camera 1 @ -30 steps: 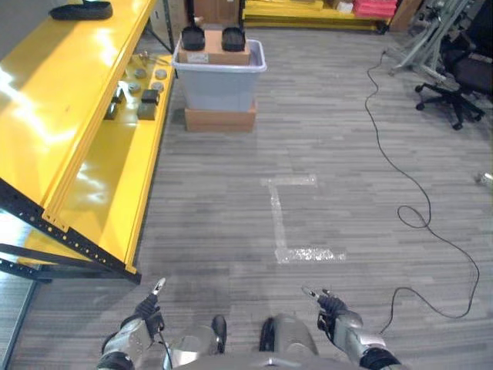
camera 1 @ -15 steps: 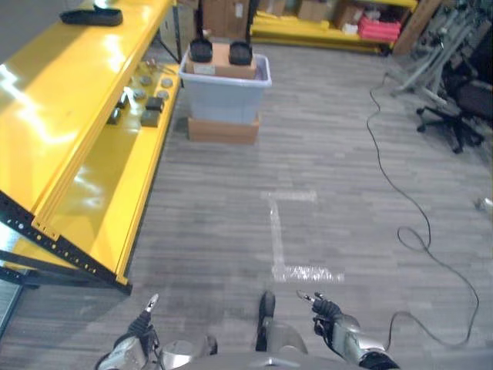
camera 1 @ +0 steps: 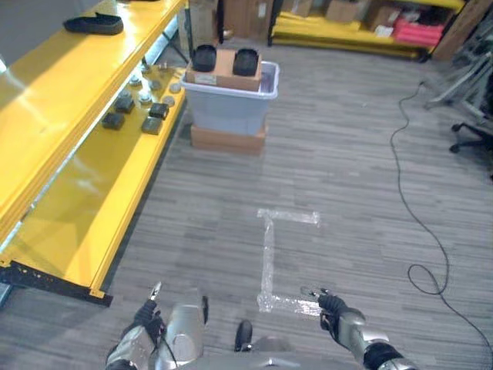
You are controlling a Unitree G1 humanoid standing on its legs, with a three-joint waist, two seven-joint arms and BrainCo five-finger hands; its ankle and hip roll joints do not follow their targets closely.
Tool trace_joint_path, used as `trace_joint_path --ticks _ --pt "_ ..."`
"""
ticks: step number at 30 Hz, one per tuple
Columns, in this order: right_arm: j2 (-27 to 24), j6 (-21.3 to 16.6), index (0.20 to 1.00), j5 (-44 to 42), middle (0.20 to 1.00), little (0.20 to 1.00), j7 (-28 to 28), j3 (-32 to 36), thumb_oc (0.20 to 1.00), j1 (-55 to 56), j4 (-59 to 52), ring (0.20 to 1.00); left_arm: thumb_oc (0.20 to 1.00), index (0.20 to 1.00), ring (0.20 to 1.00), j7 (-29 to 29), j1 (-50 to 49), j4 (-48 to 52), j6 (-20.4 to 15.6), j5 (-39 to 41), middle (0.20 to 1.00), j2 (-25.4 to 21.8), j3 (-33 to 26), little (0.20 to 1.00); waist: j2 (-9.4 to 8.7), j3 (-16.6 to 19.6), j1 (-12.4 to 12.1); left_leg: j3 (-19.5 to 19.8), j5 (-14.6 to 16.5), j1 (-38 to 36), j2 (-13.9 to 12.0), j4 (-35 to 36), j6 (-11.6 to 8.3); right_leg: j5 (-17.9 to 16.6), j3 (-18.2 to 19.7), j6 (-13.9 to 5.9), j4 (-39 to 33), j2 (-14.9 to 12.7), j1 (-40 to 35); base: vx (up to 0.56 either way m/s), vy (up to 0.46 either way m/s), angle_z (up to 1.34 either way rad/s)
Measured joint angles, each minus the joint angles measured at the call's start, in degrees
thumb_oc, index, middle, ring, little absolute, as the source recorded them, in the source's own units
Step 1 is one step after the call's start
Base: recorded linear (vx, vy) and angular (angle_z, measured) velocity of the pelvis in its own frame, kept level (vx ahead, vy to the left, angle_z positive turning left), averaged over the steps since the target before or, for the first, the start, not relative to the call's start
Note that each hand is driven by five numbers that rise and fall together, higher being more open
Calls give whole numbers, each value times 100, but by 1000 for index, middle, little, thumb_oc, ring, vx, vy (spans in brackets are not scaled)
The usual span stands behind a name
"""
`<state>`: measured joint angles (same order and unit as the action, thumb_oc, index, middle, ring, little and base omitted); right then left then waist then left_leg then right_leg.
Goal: Move parts from the plastic box to the shelf.
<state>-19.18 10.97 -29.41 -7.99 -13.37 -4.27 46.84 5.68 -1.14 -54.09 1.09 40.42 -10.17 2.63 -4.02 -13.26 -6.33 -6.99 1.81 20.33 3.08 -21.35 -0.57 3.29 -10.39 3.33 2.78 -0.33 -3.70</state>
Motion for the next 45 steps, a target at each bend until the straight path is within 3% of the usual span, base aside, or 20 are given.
trace_joint_path --ticks 3,5,10,11,14,17,19,22,23,24,25,27,30,32,33,36,38,40,43,45 --pt "-61 8 1000 1 1000 1000 -95 -193 1000 -118 -29 1000 1000 1000 1000 7 -133 12 22 -3 1000 27 0 1000 522 44 -46 15 -302 -161 143 2253 -301 121 103 -6 -318 495 -466 543 121 -34" --pt "-82 9 1000 0 1000 1000 -98 -205 1000 -104 -85 1000 1000 1000 1000 3 -173 156 22 -4 1000 1 -22 1000 684 -19 -236 65 -345 -49 158 2352 -288 313 250 75 -239 685 -764 509 142 -49" --pt "-206 -8 1000 -16 1000 1000 -69 -320 1000 -73 -148 1000 1000 1000 1000 16 -412 415 6 0 1000 -49 -53 1000 343 121 -515 210 -232 -402 155 1367 204 1237 838 -32 262 597 -1374 431 165 -68" --pt "-159 -53 1000 -54 1000 1000 -69 -324 1000 -53 -142 1000 1000 1000 1000 16 -374 396 10 1 1000 -86 -53 1000 245 98 -411 122 -788 -555 150 1364 584 1416 664 -220 527 551 -1456 622 303 -32" --pt "189 -72 1000 -287 1000 1000 -73 -335 1000 113 -381 1000 1000 1000 1000 15 -136 151 10 -4 1000 -153 -295 1000 -234 139 -523 -242 -420 -1047 344 1047 914 1376 115 -565 2407 22 -1126 431 297 -40" --pt "427 -122 1000 -292 1000 1000 -92 -337 1000 198 -569 1000 1000 1000 1000 -28 -54 199 -21 -33 1000 -178 -225 1000 -234 236 -517 -232 99 -1515 665 971 1161 855 -92 -1167 4759 -701 -196 333 234 -2" --pt "515 -115 1000 -293 1000 1000 -111 -342 1000 128 -749 1000 1000 1000 1000 -19 -54 245 -39 -35 1000 -261 1 1000 -36 363 -506 -186 208 -1617 704 1018 1148 919 -252 -1008 5496 -970 764 219 67 13" --pt "321 -127 1000 -293 1000 1000 -124 -348 1000 -60 -807 1000 1000 1000 1000 -11 26 368 -32 -10 1000 -241 35 1000 701 232 -442 124 293 -1913 543 1342 893 1107 -661 -835 4116 -711 1782 358 -9 28" --pt "230 -149 1000 -293 1000 1000 -122 -358 1000 -144 -768 1000 1000 1000 1000 -5 26 321 -31 -11 1000 -236 22 1000 739 103 -467 283 488 -1916 510 1117 -6 962 -545 -645 3265 -520 2055 649 -65 119" --pt "311 -208 1000 -297 1000 1000 -74 -267 1000 -179 -596 1000 1000 1000 1000 -43 247 370 -29 -12 1000 -635 -5 1000 317 -23 -212 1160 1033 -1400 408 -44 803 368 -113 -1465 1917 -952 2638 980 -159 80" --pt "331 -198 1000 -295 1000 1000 -75 -255 1000 -167 -574 1000 1000 1000 1000 -7 117 108 -26 -11 1000 -695 -93 1000 -65 -121 -305 1004 1152 -1988 657 313 633 39 97 -1308 1061 -1052 2925 1068 -189 87" --pt "280 -232 1000 -288 1000 1000 35 64 1000 41 -634 1000 1000 1000 1000 -112 -131 91 -28 -45 1000 -545 -183 1000 -43 -120 -4 1237 1554 -2383 751 363 581 -89 215 -1297 -168 -859 2779 786 -163 45" --pt "280 -188 1000 -268 1000 1000 165 295 1000 336 -529 1000 1000 1000 1000 -277 -418 175 -61 -247 1000 -321 -125 1000 19 -92 93 1479 1763 -3174 607 633 494 -400 22 -819 -53 -674 2759 663 -161 66" --pt "184 -213 1000 -266 1000 1000 240 302 1000 284 -452 1000 1000 1000 1000 -374 -510 133 -70 -309 1000 -64 -134 1000 198 -48 101 1317 1892 -3566 375 168 46 -892 128 -36 66 -341 2097 909 -219 80" --pt "123 -229 1000 -268 1000 1000 246 293 1000 122 -167 1000 1000 1000 1000 -458 -305 -33 -131 -355 1000 106 -107 1000 225 -57 159 1518 1551 -3501 381 -475 -561 -1098 528 134 258 -367 1777 947 -279 129" --pt "-36 -255 1000 -271 1000 1000 248 223 1000 122 -43 1000 1000 1000 1000 -492 -96 -28 -183 -348 1000 191 355 1000 282 253 275 1450 1319 -3540 -165 248 -387 -832 398 -231 888 -302 1407 534 -243 125" --pt "-129 -299 1000 -274 1000 1000 249 234 1000 -100 -241 1000 1000 1000 1000 -451 -123 119 -215 -314 1000 188 396 1000 321 481 151 981 1134 -3232 -355 -503 -522 -412 45 -56 1510 -242 1532 374 -338 11" --pt "-139 -441 1000 -290 1000 1000 245 239 1000 -305 -536 1000 1000 1000 1000 -429 -194 185 -203 -245 1000 160 179 1000 100 476 -49 785 -313 -2081 -391 -2506 -182 -344 97 161 1268 -202 1329 278 -271 -41" --pt "-143 -430 1000 -294 1000 1000 195 260 1000 -259 -549 1000 1000 1000 1000 -329 -255 443 -151 -233 1000 48 166 1000 -147 289 -201 785 255 -961 -340 -3185 43 -298 186 186 544 -149 582 196 -36 -14" --pt "-169 -417 1000 -294 1000 1000 119 288 1000 -99 -547 1000 1000 1000 1000 -206 -320 514 -137 -221 1000 -82 153 1000 -223 179 -201 523 362 -542 -408 -1655 34 -333 126 119 -17 -144 -1 141 100 -13"
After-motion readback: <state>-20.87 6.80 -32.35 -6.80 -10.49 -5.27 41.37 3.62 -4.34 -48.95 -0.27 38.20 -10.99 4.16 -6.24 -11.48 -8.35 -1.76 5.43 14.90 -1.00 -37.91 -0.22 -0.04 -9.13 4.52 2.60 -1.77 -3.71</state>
